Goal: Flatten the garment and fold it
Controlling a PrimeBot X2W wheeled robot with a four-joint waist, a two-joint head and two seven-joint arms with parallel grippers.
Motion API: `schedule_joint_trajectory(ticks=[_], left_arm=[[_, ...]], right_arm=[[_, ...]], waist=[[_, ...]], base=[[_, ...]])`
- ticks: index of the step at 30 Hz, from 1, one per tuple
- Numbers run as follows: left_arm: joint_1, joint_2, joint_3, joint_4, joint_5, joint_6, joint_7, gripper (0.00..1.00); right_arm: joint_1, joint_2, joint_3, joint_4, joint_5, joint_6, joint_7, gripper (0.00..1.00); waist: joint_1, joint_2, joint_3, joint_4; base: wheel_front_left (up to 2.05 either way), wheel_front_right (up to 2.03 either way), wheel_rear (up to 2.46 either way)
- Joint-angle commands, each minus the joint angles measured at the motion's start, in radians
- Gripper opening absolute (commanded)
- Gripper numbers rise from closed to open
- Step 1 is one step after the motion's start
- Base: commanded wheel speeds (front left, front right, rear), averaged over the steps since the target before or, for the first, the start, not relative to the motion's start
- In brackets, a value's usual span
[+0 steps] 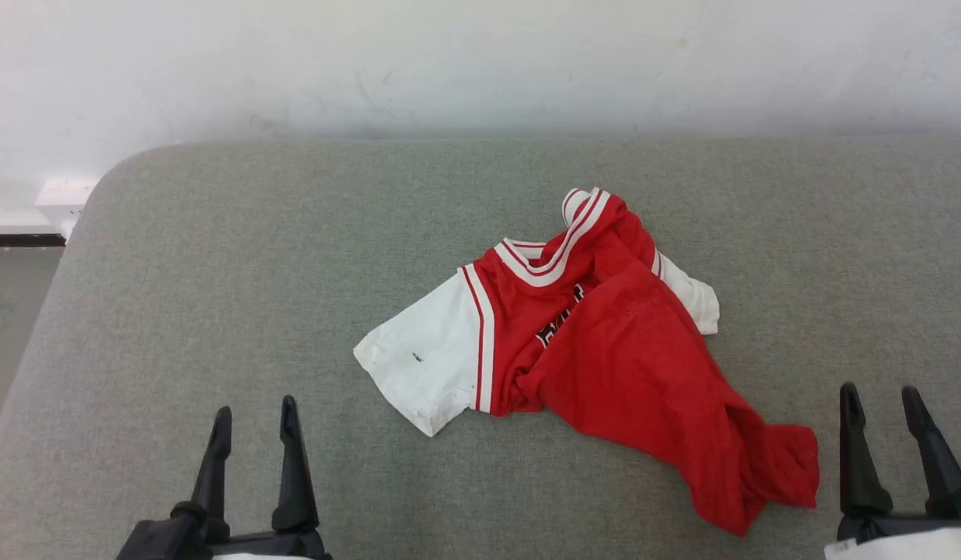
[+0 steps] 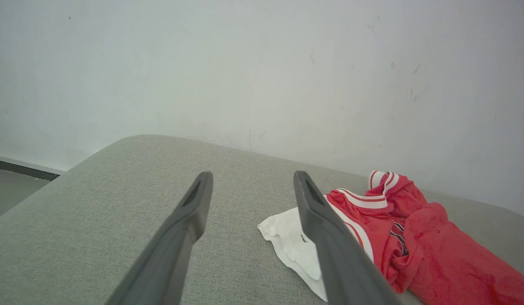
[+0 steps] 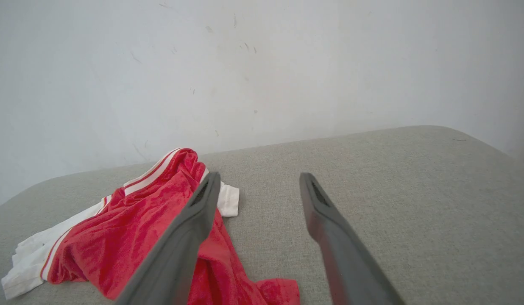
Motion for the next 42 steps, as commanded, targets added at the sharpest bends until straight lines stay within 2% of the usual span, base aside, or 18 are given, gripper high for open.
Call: schedule_joint_trajectory(ticks=[1,4,11,15,16,23,27,35,42], left_arm=[[0.006,-0.006,0.01,-0.005,0.011,-0.01,-0.005,1.0],[0.008,-0.015,0.022,-0.005,0.027,-0.025,-0.005,1.0],[-0.03,-0.035,0.027,-0.002,0.044,-0.066,-0.005,1.0],[-0.063,-0.042,0.021,0.004,0.058,-0.085,-0.005,1.0],[-0.063,-0.042,0.021,0.004,0.058,-0.085,-0.005,1.0],[-0.104,-0.051,0.012,0.019,0.059,-0.105,-0.005,1.0],[-0.123,-0.053,0.004,0.031,0.057,-0.113,-0.005,1.0],[-0.155,-0.056,0.0,0.043,0.048,-0.123,-0.005,1.0],[-0.171,-0.056,-0.005,0.056,0.038,-0.123,-0.005,1.0]], right_arm=[[-0.021,0.002,0.004,-0.014,-0.005,-0.001,0.008,1.0],[-0.079,0.002,0.001,-0.051,-0.012,-0.001,0.073,1.0],[-0.319,0.002,0.006,-0.075,-0.044,-0.001,0.387,1.0],[-0.453,-0.024,0.018,-0.007,-0.061,-0.001,0.585,1.0],[-0.453,-0.024,0.018,-0.007,-0.061,-0.001,0.585,1.0],[-0.613,-0.06,-0.004,0.175,-0.085,-0.001,0.831,1.0],[-0.66,-0.076,-0.009,0.241,-0.098,-0.001,0.912,1.0],[-0.678,-0.064,-0.028,0.305,-0.099,-0.001,1.022,1.0],[-0.669,-0.087,0.046,0.314,-0.075,-0.001,1.13,1.0]], waist=[[0.0001,-0.0001,0.003,-0.003],[0.0001,-0.0001,0.015,-0.009],[0.0001,-0.0001,0.081,-0.002],[0.0001,-0.0001,0.124,0.019],[0.0001,-0.0001,0.124,0.019],[0.0001,-0.0001,0.184,0.066],[0.0001,-0.0001,0.216,0.096],[0.0001,-0.0001,0.266,0.129],[0.0001,-0.0001,0.282,0.138]], base=[[0.0,0.0,0.0],[0.0,0.0,0.0],[0.0,0.0,0.0],[0.0,0.0,0.0],[0.0,0.0,0.0],[0.0,0.0,0.0],[0.0,0.0,0.0],[0.0,0.0,0.0],[0.0,0.0,0.0]])
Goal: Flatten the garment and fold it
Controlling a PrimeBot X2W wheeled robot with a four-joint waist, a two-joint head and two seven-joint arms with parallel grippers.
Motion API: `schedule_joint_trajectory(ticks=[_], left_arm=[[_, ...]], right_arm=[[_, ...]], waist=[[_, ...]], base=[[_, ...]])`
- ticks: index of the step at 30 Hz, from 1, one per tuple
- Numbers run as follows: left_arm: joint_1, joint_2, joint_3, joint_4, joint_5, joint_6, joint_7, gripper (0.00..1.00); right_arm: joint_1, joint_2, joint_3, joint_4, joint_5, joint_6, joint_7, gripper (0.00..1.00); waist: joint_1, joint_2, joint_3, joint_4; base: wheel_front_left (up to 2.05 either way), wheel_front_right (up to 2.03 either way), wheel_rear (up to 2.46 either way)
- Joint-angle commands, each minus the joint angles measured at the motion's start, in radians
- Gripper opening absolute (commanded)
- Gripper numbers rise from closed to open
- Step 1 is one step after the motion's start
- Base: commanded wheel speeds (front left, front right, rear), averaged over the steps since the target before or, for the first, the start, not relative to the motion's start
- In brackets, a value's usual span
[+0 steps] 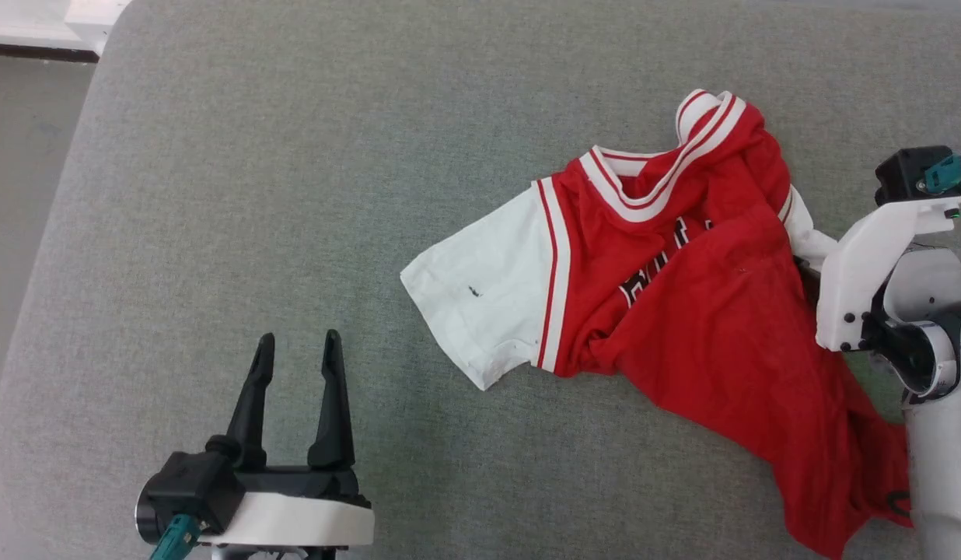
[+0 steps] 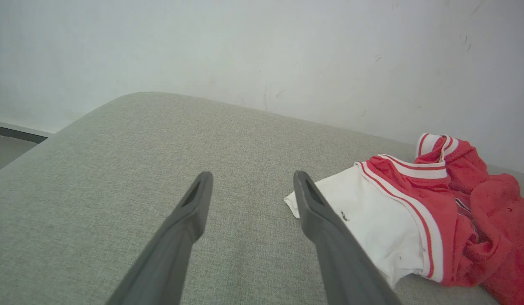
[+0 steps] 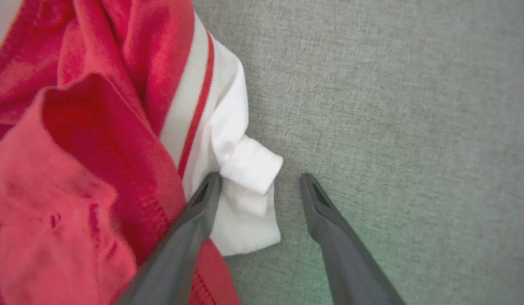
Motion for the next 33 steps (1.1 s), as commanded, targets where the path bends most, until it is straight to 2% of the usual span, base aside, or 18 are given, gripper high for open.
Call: schedule_joint_trajectory(ticks=[1,2,3,8,13,17,21,26,33], left_arm=[[-0.022,-0.005,-0.004,0.005,-0.007,-0.007,-0.005,1.0],[-0.024,-0.005,-0.006,0.009,-0.008,-0.008,-0.005,1.0],[-0.026,-0.005,-0.008,0.013,-0.009,-0.009,-0.005,1.0],[-0.026,-0.005,-0.013,0.032,-0.01,-0.007,-0.005,1.0],[-0.005,-0.005,-0.013,0.044,-0.006,-0.004,-0.005,1.0],[0.028,-0.005,-0.006,0.048,-0.001,0.001,-0.005,1.0],[0.059,-0.005,0.0,0.055,0.0,0.003,-0.005,1.0],[0.086,-0.002,0.003,0.073,0.003,-0.001,-0.005,1.0],[0.053,0.047,-0.01,0.087,0.0,-0.032,0.081,1.0]], right_arm=[[0.015,-0.002,0.016,0.026,0.005,-0.001,0.032,0.58],[0.017,-0.006,0.023,0.028,0.006,-0.001,0.041,0.15],[0.017,-0.008,0.025,0.029,0.006,-0.001,0.042,0.0],[0.023,-0.006,0.016,0.038,-0.008,-0.001,-0.028,0.0],[0.035,0.006,-0.052,0.007,-0.002,-0.001,-0.217,0.0],[0.09,0.005,-0.134,-0.065,0.009,-0.001,-0.312,0.0],[0.191,-0.014,-0.238,-0.155,0.016,-0.001,-0.326,0.0],[0.332,0.004,-0.354,-0.25,0.03,-0.001,-0.318,0.0],[0.427,0.063,-0.371,-0.291,0.072,-0.001,-0.337,0.0]], waist=[[0.0,0.0,0.003,0.005],[0.0,0.0,0.002,0.007],[0.0,0.0,0.0,0.008],[0.0,0.0,-0.029,0.005],[0.0,0.0,-0.087,-0.014],[0.0,0.0,-0.138,-0.042],[0.0,0.0,-0.179,-0.066],[0.0,0.0,-0.217,-0.088],[0.0,0.0,-0.234,-0.119]], base=[[0.0,0.0,0.0],[0.0,0.0,0.0],[0.0,0.0,0.0],[0.0,0.0,0.0],[0.0,0.0,0.0],[0.0,0.0,0.0],[0.0,0.0,0.0],[0.0,0.0,0.0],[0.0,0.0,0.0]])
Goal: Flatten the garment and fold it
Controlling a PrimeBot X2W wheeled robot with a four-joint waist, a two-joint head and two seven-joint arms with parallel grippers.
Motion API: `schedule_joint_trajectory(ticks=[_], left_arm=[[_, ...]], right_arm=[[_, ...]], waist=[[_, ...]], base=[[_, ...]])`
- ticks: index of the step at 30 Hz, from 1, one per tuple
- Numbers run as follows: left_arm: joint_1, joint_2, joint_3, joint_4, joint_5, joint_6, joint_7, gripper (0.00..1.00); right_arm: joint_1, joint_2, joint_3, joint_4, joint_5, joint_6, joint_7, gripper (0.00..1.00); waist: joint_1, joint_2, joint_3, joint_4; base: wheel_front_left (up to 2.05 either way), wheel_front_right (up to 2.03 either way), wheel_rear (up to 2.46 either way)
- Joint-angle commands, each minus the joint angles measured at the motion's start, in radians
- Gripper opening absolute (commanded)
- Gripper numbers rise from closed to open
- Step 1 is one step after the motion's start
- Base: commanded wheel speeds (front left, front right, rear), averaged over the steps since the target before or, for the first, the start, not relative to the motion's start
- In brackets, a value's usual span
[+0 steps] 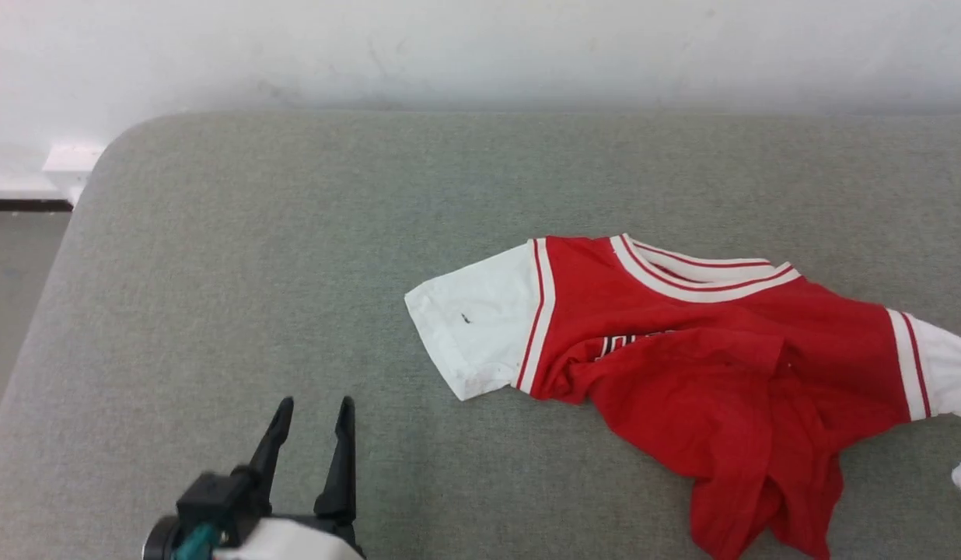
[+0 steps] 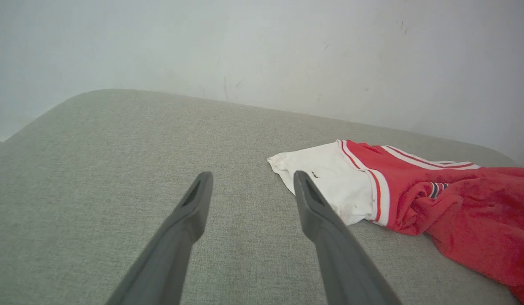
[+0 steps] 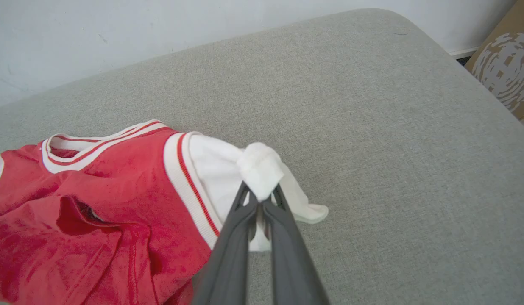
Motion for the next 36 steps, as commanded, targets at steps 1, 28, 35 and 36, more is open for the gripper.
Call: schedule_joint_trajectory(ticks=[1,28,35,36], left_arm=[[-0.05,0.033,-0.009,-0.003,0.008,-0.018,0.049,1.0],[-0.703,0.09,-0.196,0.474,0.074,-0.115,0.703,1.0],[-0.725,0.066,-0.205,0.561,0.03,-0.126,0.758,1.0],[-0.728,0.068,-0.216,0.568,0.03,-0.131,0.767,0.5]], right_arm=[[0.009,0.009,0.008,-0.006,0.011,-0.001,-0.013,0.0],[-0.096,0.029,0.119,-0.029,0.036,-0.001,-0.049,0.0],[-0.101,0.031,0.118,-0.04,0.036,-0.001,-0.049,0.0],[-0.102,0.032,0.119,-0.04,0.035,-0.001,-0.049,0.0]], waist=[[0.0002,0.0,-0.008,-0.018],[0.0002,0.0,0.175,-0.077],[0.0002,0.0,0.198,-0.095],[0.0002,0.0,0.2,-0.097]], base=[[0.0,0.0,0.0],[0.0,0.0,0.0],[0.0,0.0,0.0],[0.0,0.0,0.0]])
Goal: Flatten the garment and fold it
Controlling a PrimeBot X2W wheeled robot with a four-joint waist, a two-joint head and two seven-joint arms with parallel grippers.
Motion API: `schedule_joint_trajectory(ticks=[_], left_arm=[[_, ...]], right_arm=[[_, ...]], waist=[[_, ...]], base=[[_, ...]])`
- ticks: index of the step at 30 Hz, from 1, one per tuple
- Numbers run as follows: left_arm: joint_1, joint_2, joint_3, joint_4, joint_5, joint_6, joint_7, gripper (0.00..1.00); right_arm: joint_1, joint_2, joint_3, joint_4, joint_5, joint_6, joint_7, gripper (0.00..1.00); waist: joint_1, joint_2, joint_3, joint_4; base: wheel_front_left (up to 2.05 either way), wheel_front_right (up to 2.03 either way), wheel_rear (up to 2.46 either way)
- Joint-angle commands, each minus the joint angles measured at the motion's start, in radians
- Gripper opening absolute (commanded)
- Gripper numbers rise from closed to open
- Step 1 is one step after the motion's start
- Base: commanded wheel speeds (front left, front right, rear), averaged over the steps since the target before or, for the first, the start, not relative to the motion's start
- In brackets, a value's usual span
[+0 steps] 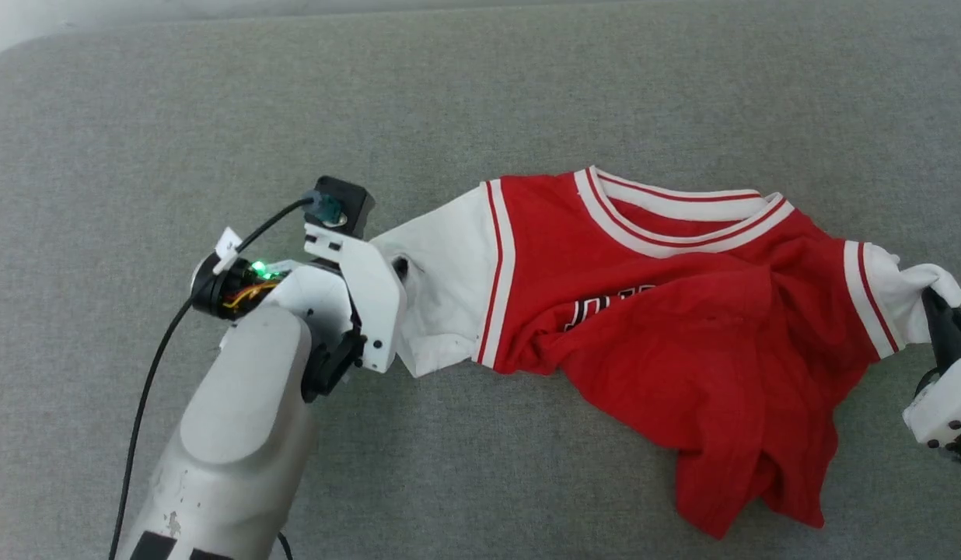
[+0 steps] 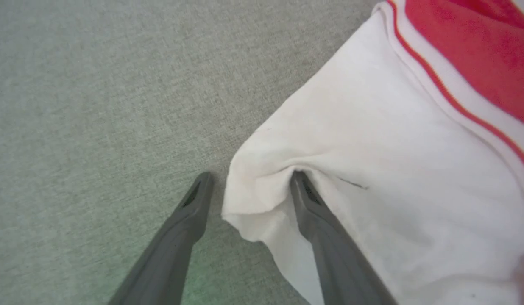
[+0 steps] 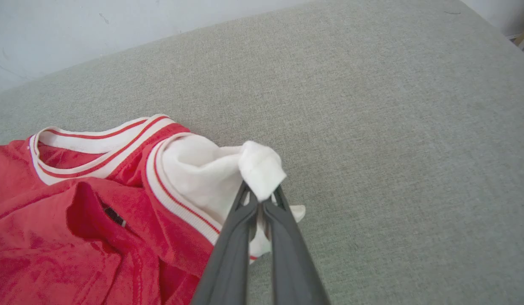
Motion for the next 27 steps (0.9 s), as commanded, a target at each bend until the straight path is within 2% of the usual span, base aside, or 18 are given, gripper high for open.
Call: schedule_joint_trajectory(ticks=[1,5,9,15,20,27], left_arm=[[0.03,-0.012,-0.029,0.047,-0.007,-0.017,0.027,0.0],[0.025,-0.004,-0.048,0.049,-0.029,-0.029,0.037,0.0],[0.031,0.011,-0.053,0.021,-0.042,-0.033,-0.007,0.0],[0.085,0.005,0.013,-0.083,-0.069,0.019,-0.21,0.0],[0.119,0.02,0.089,-0.186,-0.112,0.037,-0.355,0.0],[0.069,0.053,0.146,-0.31,-0.126,0.055,-0.401,0.0]], right_arm=[[-0.015,0.004,0.002,-0.006,0.005,-0.001,-0.004,0.0],[-0.017,0.005,-0.001,-0.003,0.002,-0.001,-0.011,0.0],[-0.014,0.005,-0.003,-0.003,-0.002,-0.001,-0.027,0.0],[-0.013,0.005,0.021,-0.022,0.0,-0.001,-0.07,0.0],[-0.061,0.003,0.083,-0.051,-0.014,-0.001,-0.101,0.0],[-0.228,-0.054,0.203,-0.03,-0.033,-0.001,-0.106,0.0]], waist=[[0.0001,-0.0001,0.008,-0.006],[0.0001,-0.0001,0.004,-0.004],[0.0001,-0.0001,-0.021,0.006],[0.0001,-0.0001,-0.073,0.017],[0.0001,-0.0001,-0.12,0.006],[0.0001,-0.0001,-0.198,-0.019]], base=[[0.0,0.0,0.0],[0.0,0.0,0.0],[0.0,0.0,0.0],[0.0,0.0,0.0],[0.0,0.0,0.0],[0.0,0.0,0.0]])
